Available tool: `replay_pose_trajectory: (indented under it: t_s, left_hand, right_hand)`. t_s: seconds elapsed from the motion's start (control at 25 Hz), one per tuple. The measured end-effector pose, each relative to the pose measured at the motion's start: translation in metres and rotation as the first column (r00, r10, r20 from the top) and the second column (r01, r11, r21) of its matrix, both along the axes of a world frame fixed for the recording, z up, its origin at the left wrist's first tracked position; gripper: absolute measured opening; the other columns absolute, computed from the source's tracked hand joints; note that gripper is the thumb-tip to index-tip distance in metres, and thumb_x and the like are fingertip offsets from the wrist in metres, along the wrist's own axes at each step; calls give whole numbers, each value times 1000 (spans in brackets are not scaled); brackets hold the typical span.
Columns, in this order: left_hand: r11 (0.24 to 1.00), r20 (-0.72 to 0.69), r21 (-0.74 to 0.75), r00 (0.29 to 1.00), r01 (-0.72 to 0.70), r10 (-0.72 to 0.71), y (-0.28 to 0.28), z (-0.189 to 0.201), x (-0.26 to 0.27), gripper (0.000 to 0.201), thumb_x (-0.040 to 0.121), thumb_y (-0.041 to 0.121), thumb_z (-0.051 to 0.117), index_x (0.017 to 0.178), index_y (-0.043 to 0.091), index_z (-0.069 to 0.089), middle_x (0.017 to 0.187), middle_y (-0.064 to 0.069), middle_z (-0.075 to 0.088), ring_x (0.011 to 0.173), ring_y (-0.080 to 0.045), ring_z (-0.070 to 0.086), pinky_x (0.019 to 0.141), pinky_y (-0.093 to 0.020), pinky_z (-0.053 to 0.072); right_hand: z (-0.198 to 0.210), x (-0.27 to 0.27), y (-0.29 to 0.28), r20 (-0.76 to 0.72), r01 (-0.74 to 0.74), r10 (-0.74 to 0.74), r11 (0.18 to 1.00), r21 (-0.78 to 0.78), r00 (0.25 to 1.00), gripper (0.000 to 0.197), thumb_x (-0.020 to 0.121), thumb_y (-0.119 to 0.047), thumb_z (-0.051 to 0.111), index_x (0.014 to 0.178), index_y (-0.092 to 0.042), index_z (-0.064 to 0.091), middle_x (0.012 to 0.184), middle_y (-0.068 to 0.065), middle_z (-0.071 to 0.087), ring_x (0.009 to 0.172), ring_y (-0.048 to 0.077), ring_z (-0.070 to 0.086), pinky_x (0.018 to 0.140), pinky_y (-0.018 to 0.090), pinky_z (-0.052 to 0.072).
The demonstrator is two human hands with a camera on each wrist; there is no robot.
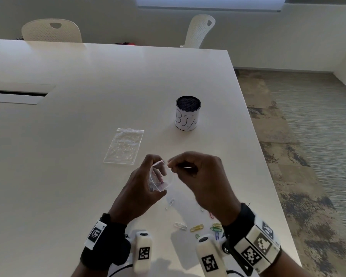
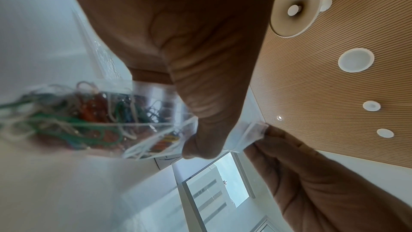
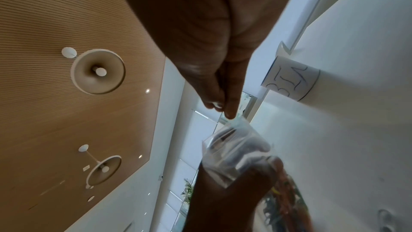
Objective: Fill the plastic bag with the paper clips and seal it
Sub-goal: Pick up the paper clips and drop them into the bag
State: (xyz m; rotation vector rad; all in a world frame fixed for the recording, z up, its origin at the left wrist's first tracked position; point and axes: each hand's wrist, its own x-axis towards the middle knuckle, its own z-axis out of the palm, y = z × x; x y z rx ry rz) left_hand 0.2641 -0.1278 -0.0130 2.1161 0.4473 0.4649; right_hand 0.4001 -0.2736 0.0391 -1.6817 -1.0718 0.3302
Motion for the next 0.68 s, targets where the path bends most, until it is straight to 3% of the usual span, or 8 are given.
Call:
replay_pose_trajectory:
  t_s: [0.08, 0.16, 0.24, 0.32, 0.36, 0.44, 0.6, 0.68]
  left_hand:
    - [1000, 10, -3, 1000, -3, 3, 1, 0, -2, 56, 80, 4, 82, 118, 27, 49, 104, 7, 68, 90, -19, 68, 74, -25, 59]
    - [1000, 13, 2, 1000, -8, 8, 2, 0, -4, 56, 80, 4, 83, 118, 27, 49, 105, 7, 68, 91, -19, 68, 74, -24, 58]
    - [1000, 11, 3, 1000, -7, 7, 2, -1, -6, 58, 80, 6, 84, 119, 28, 49, 105, 7, 68, 91, -19, 69, 74, -22, 58]
    - [1000, 11, 3, 1000, -3, 3, 2, -3, -6, 59, 81, 6, 85, 121, 27, 48, 104, 8, 68, 91, -19, 68, 74, -21, 58]
    - [1000, 10, 6, 1000, -2, 2, 2, -4, -6, 59, 81, 6, 86, 121, 27, 48, 104, 8, 68, 91, -18, 68, 74, -20, 58]
    - [1000, 12, 17, 1000, -2, 2, 1, -4, -6, 60, 81, 6, 87, 122, 26, 48, 104, 8, 68, 91, -18, 68, 74, -21, 59]
    - [1000, 12, 23, 1000, -10, 10, 2, -4, -6, 59, 81, 8, 86, 122, 26, 48, 104, 8, 68, 92, -18, 68, 75, -24, 61]
    - [1000, 11, 21, 1000, -10, 9, 2, -4, -6, 59, 81, 7, 86, 122, 26, 48, 104, 7, 68, 91, -18, 68, 75, -25, 61]
  right_hand:
    - [-7, 12, -8, 13, 45, -45, 999, -29, 999, 15, 88, 0, 76, 95, -12, 79, 91, -5, 79, 83, 6, 76, 79, 29, 63]
    - [-16, 20, -17, 60, -120, 137, 966, -227, 989, 19, 89, -10, 78, 107, -16, 78, 102, -4, 77, 91, 6, 73, 87, 31, 61]
    - [-25, 19, -21, 111, -315, 422, 803, -505, 900, 43, 88, -28, 80, 129, -22, 69, 129, -7, 69, 112, 3, 65, 103, 27, 54]
    - [-34, 14, -22, 133, -361, 575, 660, -659, 807, 65, 86, -39, 79, 145, -27, 55, 148, -11, 54, 131, 5, 51, 113, 27, 44]
    - [-37, 11, -21, 155, -359, 607, 636, -683, 780, 69, 85, -41, 79, 147, -27, 52, 150, -11, 50, 134, 7, 47, 113, 29, 43]
    - [-42, 7, -16, 225, -343, 621, 657, -671, 751, 63, 85, -37, 80, 143, -26, 56, 145, -9, 53, 130, 11, 48, 108, 32, 46]
    - [-42, 6, -12, 267, -313, 583, 704, -637, 768, 23, 92, -19, 75, 115, -20, 73, 121, -4, 67, 109, 15, 61, 92, 38, 56]
    - [-40, 5, -16, 316, -265, 574, 709, -654, 756, 13, 97, -18, 68, 108, -20, 74, 110, -3, 70, 99, 14, 62, 84, 34, 56]
